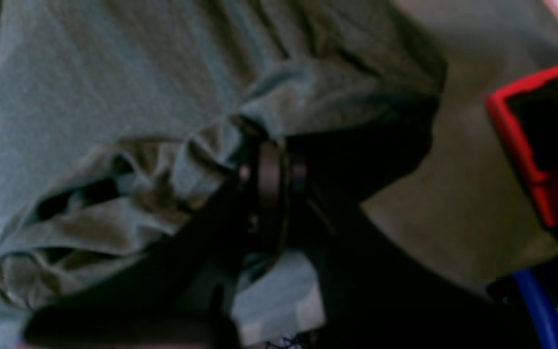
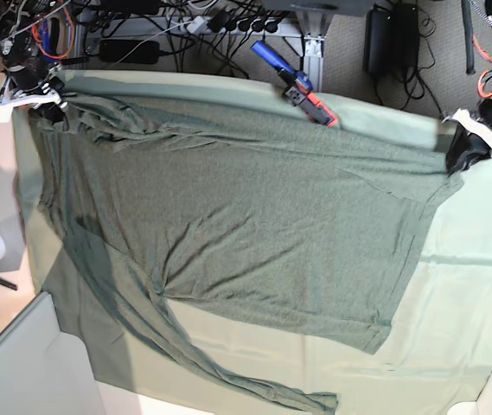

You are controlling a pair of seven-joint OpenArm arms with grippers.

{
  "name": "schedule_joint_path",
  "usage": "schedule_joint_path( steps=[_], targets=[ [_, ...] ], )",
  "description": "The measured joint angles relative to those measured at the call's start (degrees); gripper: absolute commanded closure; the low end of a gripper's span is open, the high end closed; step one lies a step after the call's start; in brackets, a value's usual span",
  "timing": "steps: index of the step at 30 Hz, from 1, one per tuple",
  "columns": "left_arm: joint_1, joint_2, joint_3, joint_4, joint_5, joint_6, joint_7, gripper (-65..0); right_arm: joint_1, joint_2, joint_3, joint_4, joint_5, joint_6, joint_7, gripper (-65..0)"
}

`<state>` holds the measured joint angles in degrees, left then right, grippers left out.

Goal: Fold the T-shirt properly
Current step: 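Release the shirt and raise both grippers away, then reach the right gripper down to the sleeve nearest it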

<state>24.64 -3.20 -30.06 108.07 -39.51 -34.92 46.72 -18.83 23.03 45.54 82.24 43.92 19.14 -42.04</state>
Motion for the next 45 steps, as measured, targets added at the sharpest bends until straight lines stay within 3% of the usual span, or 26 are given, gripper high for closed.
schedule_joint_path(
  steps=[2,6,7,10,13,19,27,32,36,38,43,45],
  targets=[
    [0.59,0.02,0.00,0.02,-0.02,-1.25,0.00,-5.9,-0.09,0.02,0.09,0.04,0.00,0.00,0.02,0.0],
    [0.52,-0.13,-0.15,0.04,-0.59,-1.27,-0.02,-29.9,-0.04,0.15,0.17,0.04,-1.46,0.00,1.36,0.0],
    [0.57,-0.22,-0.22,0.04,-1.60,-1.27,-0.09,-33.3,-0.04,0.22,0.22,0.04,-1.79,-0.02,1.33,0.0],
    [0.94,-0.28,-0.24,0.09,-2.62,-1.29,0.00,-33.6,-0.07,0.31,0.31,0.04,-1.99,-0.02,1.31,-21.6],
    [1.40,-0.28,-0.24,0.07,-2.58,-1.27,0.02,-33.6,-0.07,0.31,0.31,0.04,-1.97,-0.02,1.33,-31.3],
    [1.33,-1.46,-0.63,0.09,-2.60,-1.31,-0.52,-33.6,-0.07,0.28,1.03,0.20,-1.99,-0.02,1.29,-31.3],
    [-1.42,-7.63,-5.46,0.31,-5.75,-1.33,-1.44,-33.6,0.70,0.35,10.84,6.32,-2.10,-0.04,1.42,-31.3],
    [-3.58,-10.99,-4.00,0.35,-6.75,-2.84,-1.53,-33.6,7.61,0.61,10.93,8.24,-2.19,-0.09,3.34,-31.3],
    [-3.56,-12.57,-1.14,0.35,-7.93,-3.74,-1.42,-33.6,17.42,0.59,3.08,7.98,-5.70,-0.11,4.59,-31.3],
    [-3.56,-13.22,0.55,0.35,-7.93,-3.76,-1.05,-33.6,22.77,0.35,-3.82,6.93,-8.50,-0.09,8.17,-31.3],
    [-3.02,-14.32,3.80,0.35,-7.52,-3.96,0.17,-33.6,38.10,-1.42,-24.20,-0.79,-19.37,0.26,14.21,-31.3],
    [-2.03,-15.45,4.52,0.35,-7.39,-4.15,-0.02,-33.6,44.26,-2.95,-31.89,-7.17,-26.97,-0.92,17.44,-31.3]
  ],
)
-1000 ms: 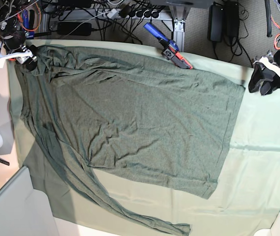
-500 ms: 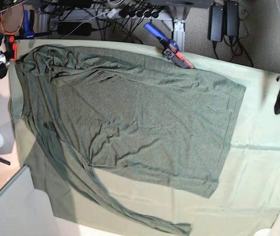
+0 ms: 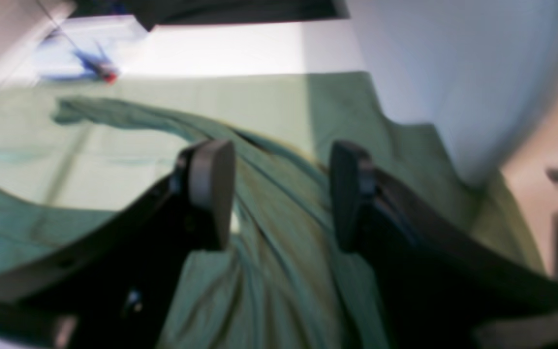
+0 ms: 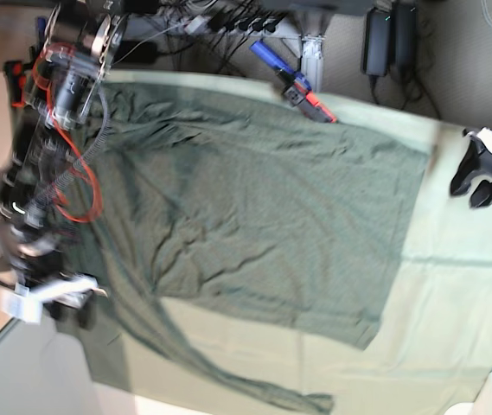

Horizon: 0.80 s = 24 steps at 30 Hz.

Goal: Fold the T-shirt properly
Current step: 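Reach the right gripper down to the sleeve nearest it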

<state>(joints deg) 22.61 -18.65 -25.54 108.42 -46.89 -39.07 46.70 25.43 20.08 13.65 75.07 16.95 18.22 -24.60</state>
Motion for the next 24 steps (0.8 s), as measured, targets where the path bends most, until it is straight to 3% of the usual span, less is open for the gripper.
schedule_joint_path(
  steps=[4,6,9,12,20,21,24],
  targets=[
    [2.93,-1.90,-0.04,0.02,0.33,-0.02,-0.02,-33.6,10.82,-2.56,-14.47,-21.33,-11.89,-6.01,8.61,-31.3],
    [4.15,-2.40,0.02,0.02,0.31,-0.15,0.13,-33.6,14.60,-3.23,-20.72,-33.03,-13.51,-8.33,12.63,-31.3],
    [5.42,-2.69,-0.02,0.02,0.20,-0.20,-0.04,-33.6,17.84,-3.78,-27.08,-45.44,-17.31,-9.90,14.16,-31.3],
    [5.79,-2.51,0.07,0.02,-0.13,-0.24,0.04,-33.6,18.43,-4.24,-30.38,-49.16,-19.76,-14.69,16.24,-31.3],
    [5.77,-2.62,-0.02,0.02,-0.13,-0.22,0.02,-33.6,18.36,-4.15,-30.51,-49.22,-20.85,-16.26,16.22,-30.5],
    [5.77,-2.62,-0.02,0.02,-0.13,-0.22,0.02,-33.6,18.32,-4.07,-30.51,-49.22,-20.85,-16.31,16.22,-27.4],
    [5.77,-2.62,-0.02,0.02,-0.09,-0.22,-0.07,-33.6,18.21,-4.07,-30.51,-49.22,-21.29,-16.81,16.17,-9.4]
  ],
)
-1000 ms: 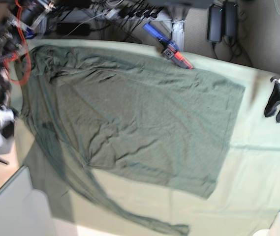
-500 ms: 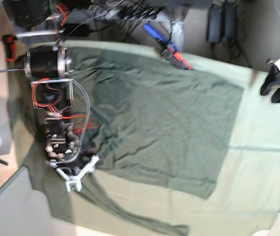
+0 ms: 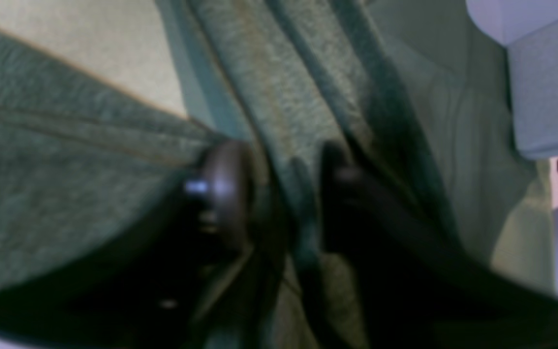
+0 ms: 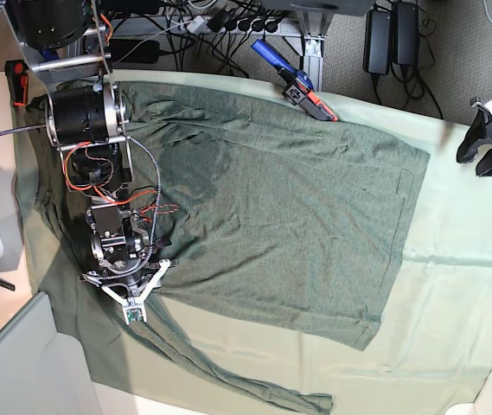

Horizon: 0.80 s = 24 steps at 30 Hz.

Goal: Fold the T-shirt properly
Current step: 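Reach the right gripper down to the sleeve nearest it, then grasp the sleeve with the right gripper and lift it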

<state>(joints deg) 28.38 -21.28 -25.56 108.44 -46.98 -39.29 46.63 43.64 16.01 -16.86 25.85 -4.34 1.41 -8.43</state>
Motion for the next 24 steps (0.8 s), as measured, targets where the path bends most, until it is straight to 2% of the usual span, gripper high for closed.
schedule_joint_path(
  steps=[2,6,10,15,18,24],
  targets=[
    [-0.02,0.00,0.00,0.00,-0.02,0.00,-0.57,-33.6,-0.15,0.00,0.00,0.00,-2.16,-0.33,0.02,0.0],
    [-0.46,0.00,0.00,0.00,-0.02,0.00,-0.55,-33.6,-0.52,0.02,0.00,0.76,-5.49,-0.39,-0.20,0.0],
    [-0.63,0.02,0.00,0.00,0.09,0.00,-1.53,-33.6,-2.75,0.13,0.00,6.88,-5.73,-0.61,-1.29,0.0],
    [-0.61,0.07,0.00,0.07,0.90,0.00,-1.66,-33.6,-9.42,0.15,-0.07,21.90,-5.77,-1.42,-7.21,0.0],
    [-0.59,0.04,0.00,0.09,0.90,0.00,-1.64,-33.6,-14.88,0.48,-0.04,31.54,-5.57,-3.54,-10.71,0.0],
    [-0.61,0.04,0.02,0.09,0.90,0.00,-1.62,-33.6,-25.64,3.19,3.58,49.29,-6.95,-5.44,-15.67,0.0]
  ],
)
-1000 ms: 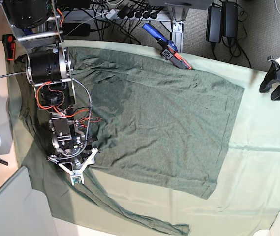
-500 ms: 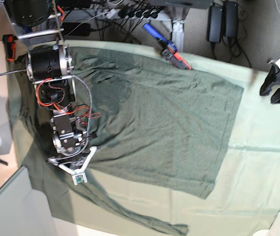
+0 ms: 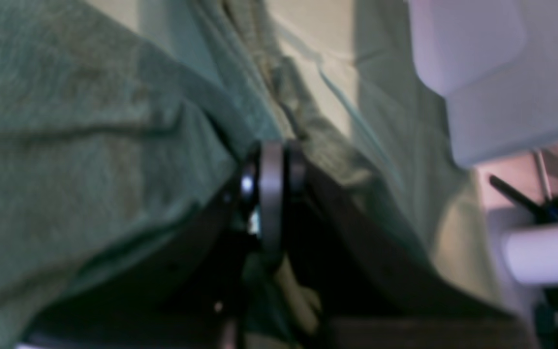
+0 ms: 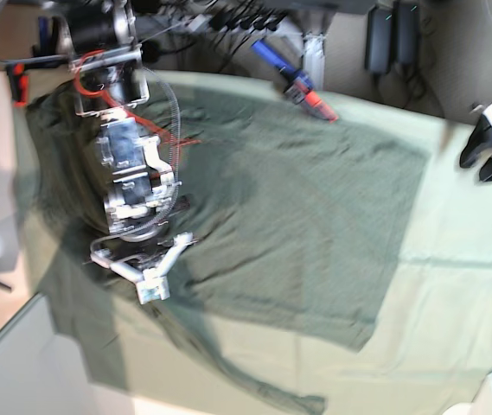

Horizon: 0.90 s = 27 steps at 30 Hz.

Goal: Fold the T-shirt properly
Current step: 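Grasp the sleeve with the right gripper and lift it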

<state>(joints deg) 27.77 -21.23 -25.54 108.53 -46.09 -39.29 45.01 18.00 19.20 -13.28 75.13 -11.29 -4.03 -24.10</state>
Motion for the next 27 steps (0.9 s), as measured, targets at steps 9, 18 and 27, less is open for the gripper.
schedule_joint_path(
  steps=[9,18,27],
  targets=[
    [0.00,-0.02,-0.02,0.00,-0.04,0.00,-0.26,-33.6,-15.04,1.38,10.32,15.08,-0.26,-0.04,-1.68,0.0],
    [-0.52,-0.04,-0.02,0.00,-0.04,0.00,-1.70,-33.6,-18.64,1.05,12.31,16.15,4.39,-0.20,1.66,-38.9],
    [-0.96,-0.09,-0.02,0.00,-0.13,-0.02,-0.26,-33.6,-10.67,-1.03,12.50,16.15,10.27,-0.63,3.61,-43.0]
  ],
)
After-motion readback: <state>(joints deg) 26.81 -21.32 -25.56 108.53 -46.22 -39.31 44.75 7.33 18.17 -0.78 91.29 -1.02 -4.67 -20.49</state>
